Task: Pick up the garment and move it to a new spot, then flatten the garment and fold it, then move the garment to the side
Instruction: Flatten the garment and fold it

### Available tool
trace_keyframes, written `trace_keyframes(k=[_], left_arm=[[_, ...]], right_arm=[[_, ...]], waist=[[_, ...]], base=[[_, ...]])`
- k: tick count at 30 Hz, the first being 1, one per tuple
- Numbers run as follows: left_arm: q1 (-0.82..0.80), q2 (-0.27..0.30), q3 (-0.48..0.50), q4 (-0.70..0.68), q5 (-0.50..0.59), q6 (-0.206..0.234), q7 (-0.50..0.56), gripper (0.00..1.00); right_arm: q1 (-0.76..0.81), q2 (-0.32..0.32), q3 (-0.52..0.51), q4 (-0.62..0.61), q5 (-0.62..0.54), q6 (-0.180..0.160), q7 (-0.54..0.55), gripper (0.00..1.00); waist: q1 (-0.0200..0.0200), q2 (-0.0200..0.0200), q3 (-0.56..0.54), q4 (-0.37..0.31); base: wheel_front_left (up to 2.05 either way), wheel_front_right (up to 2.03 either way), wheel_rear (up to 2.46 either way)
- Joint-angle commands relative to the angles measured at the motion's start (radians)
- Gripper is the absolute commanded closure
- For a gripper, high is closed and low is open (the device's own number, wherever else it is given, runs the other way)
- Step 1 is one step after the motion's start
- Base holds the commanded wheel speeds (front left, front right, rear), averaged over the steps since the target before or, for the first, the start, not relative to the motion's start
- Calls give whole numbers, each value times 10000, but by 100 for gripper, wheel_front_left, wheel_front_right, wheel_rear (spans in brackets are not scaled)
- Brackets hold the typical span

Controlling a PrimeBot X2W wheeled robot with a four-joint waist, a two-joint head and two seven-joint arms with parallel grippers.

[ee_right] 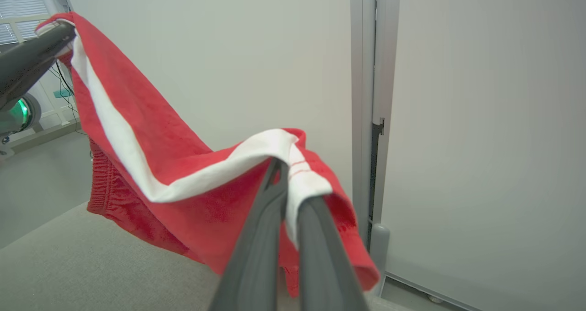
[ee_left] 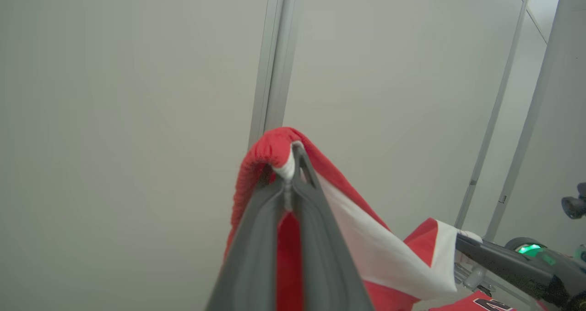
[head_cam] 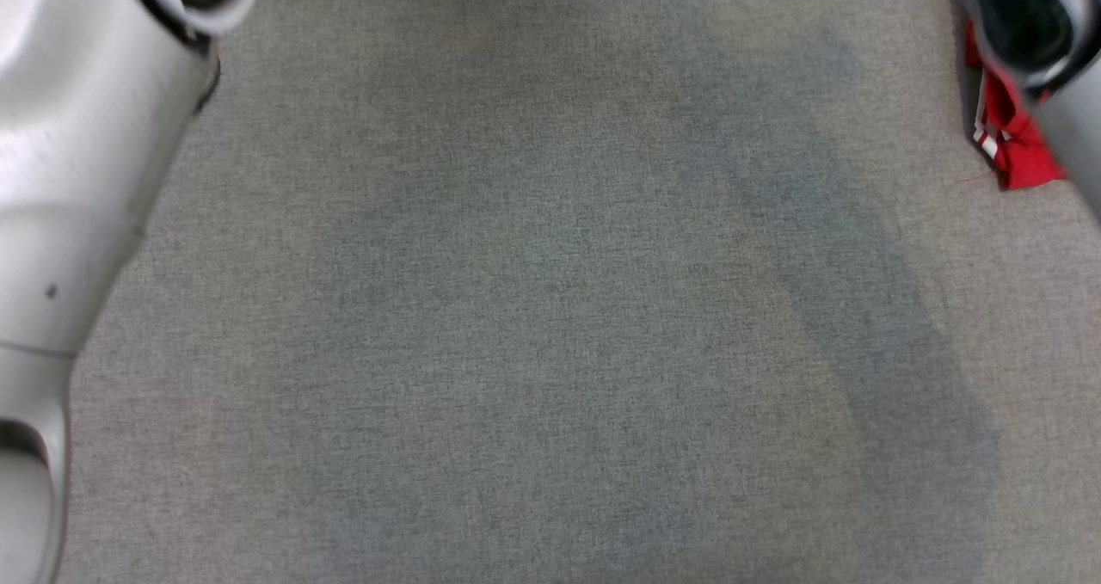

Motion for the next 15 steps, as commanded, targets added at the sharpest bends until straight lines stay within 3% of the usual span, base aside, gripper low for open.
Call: trace_keyframes(k=[1,7,12,15], left_arm=[[310,61,20,-105,29,-9,-55,100],[3118,329,347,-1098,477,-9,-55,100],[5694,312,1193,-2046,1128,-9,-57,100],[7218,287,1231,-2523,1617,-9,-56,100]], right_arm=[[312,-108,97,-65,122,5,-80,100],[2375,-487,1119,-669,666,5,-539,100],[4158,-904,1766,-1242,951,5,-723,100],[5156,-1131,2092,-1571,933,5,-762,100]], waist=[[0,0,-27,-4],[0,0,-384,5],[0,0,-869,97],[0,0,-1221,157]], base=[[0,0,0],[0,0,0],[0,0,0],[0,0,0]])
